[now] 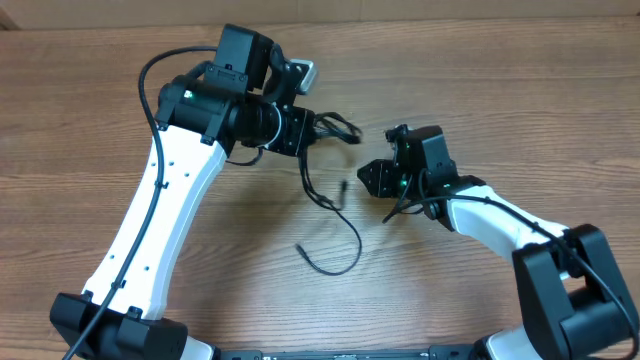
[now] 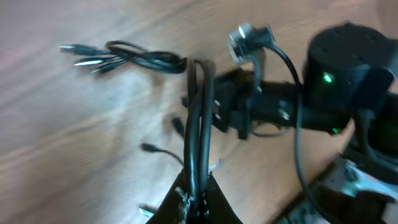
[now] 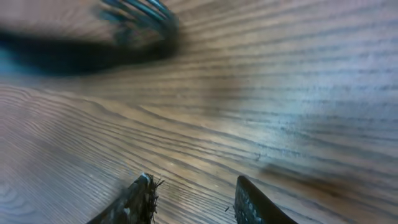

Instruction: Untangle cables

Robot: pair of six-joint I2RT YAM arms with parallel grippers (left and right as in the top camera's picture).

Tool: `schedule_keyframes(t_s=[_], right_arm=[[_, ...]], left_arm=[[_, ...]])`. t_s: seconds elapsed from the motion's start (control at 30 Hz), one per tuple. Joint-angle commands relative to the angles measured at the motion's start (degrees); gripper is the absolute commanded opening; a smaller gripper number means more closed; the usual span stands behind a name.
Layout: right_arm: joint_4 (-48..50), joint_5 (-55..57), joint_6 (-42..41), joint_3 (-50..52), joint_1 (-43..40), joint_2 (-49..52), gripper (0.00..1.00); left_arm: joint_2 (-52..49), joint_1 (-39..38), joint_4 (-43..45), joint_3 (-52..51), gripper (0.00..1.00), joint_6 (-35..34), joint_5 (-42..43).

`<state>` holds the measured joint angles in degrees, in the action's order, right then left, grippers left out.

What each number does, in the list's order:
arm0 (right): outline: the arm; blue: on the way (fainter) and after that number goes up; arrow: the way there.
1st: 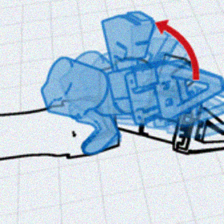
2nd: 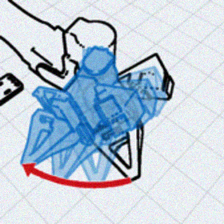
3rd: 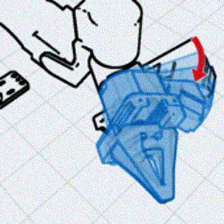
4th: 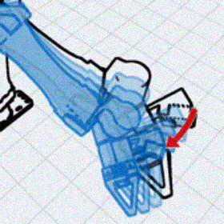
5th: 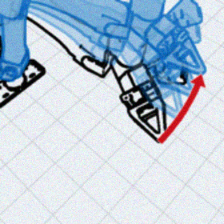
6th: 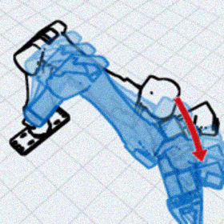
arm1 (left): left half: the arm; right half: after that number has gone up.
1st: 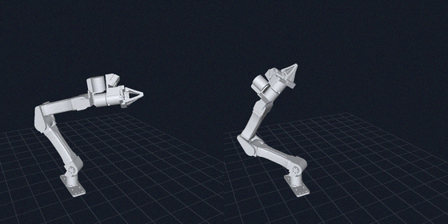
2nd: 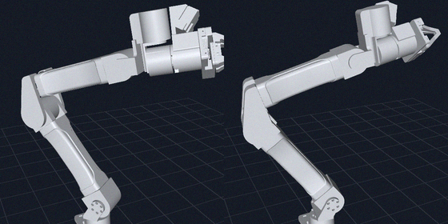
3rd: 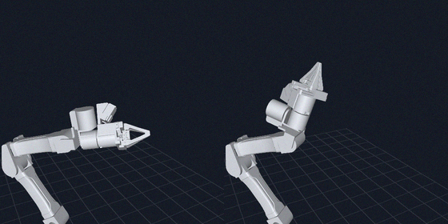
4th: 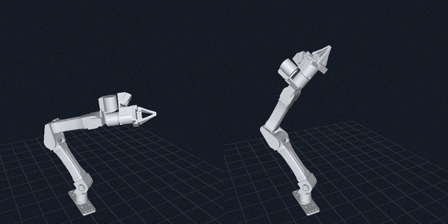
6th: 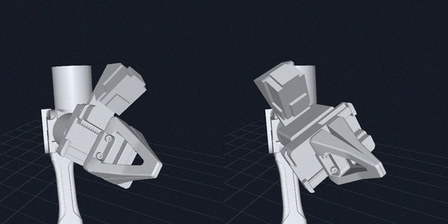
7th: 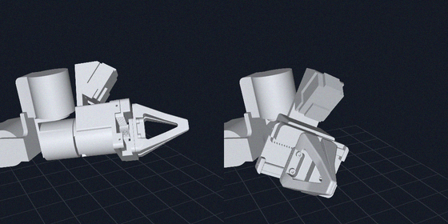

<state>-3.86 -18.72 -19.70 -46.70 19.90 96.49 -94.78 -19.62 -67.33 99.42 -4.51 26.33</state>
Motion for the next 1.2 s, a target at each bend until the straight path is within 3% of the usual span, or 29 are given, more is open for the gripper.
schedule_keyframes(t_s=[0.0, 0.07, 0.13, 0.23, 0.27, 0.33, 0.43, 0.47, 0.5, 0.57, 0.77, 0.87, 1.03, 1.07, 1.17], right_arm=[[0.2, 5.1, 0.7, -1.1, -0.2, -1.6, 0.41], [-0.9, 7.7, 0.6, -1.1, -0.4, -2.4, 0.43], [-3.7, 9.3, 0.2, -1.1, -1.4, -3.6, 0.43], [-8.2, 9.3, 0.0, -1.1, -3.3, -5.0, 0.43], [-10.1, 9.3, 0.0, -1.1, -4.3, -5.4, 0.43], [-11.8, 9.3, 0.0, -1.1, -5.1, -5.5, 0.43], [-13.3, 9.2, 0.0, -1.1, -5.2, -5.5, 0.46], [-13.8, 9.2, 0.0, -1.1, -5.2, -5.5, 0.46], [-14.2, 9.2, 0.0, -1.0, -5.2, -5.5, 0.47], [-14.8, 9.2, 0.0, -1.0, -5.2, -5.5, 0.47], [-14.9, 9.2, 0.0, -1.0, -5.2, -5.5, 0.5], [-15.0, 9.2, 0.0, -1.0, -5.2, -5.5, 0.51], [-15.1, 9.2, 0.0, -1.0, -5.2, -5.5, 0.52], [-15.1, 9.3, 0.0, -1.0, -5.2, -5.5, 0.52], [-15.4, 9.2, 0.0, -1.0, -5.2, -5.5, 0.52]], left_arm=[[-0.2, 0.2, -2.5, 1.6, 0.04, -3.7, 8.0], [-0.1, 1.5, -5.2, 1.7, 0.04, -9.1, 10.7], [-0.1, 4.7, -8.1, 1.7, 0.04, -15.7, 7.8], [-0.2, 8.3, -9.0, 1.3, 0.04, -25.0, -4.1], [-0.3, 9.2, -7.6, 0.4, 0.04, -28.7, -12.6], [-0.6, 9.1, -5.2, -1.1, 0.24, -29.9, -19.7], [-1.7, 9.1, -0.5, -4.1, 0.29, -29.8, -27.2], [-2.2, 9.1, 0.4, -4.7, 0.38, -29.8, -28.6], [-3.1, 9.1, 1.0, -5.1, 0.56, -29.8, -30.6], [-4.9, 9.1, 2.3, -5.1, 0.72, -29.8, -31.2], [-8.2, 9.0, 9.2, -5.1, 0.67, -23.8, -21.8], [-12.2, 8.6, 13.4, -5.1, 0.44, -18.6, -8.8], [-16.3, 7.5, 17.6, -5.1, 0.33, -11.5, 7.1], [-17.0, 6.9, 18.1, -5.1, 0.33, -10.1, 6.9], [-20.1, 4.9, 16.3, -5.1, 0.31, -9.6, -7.3]])
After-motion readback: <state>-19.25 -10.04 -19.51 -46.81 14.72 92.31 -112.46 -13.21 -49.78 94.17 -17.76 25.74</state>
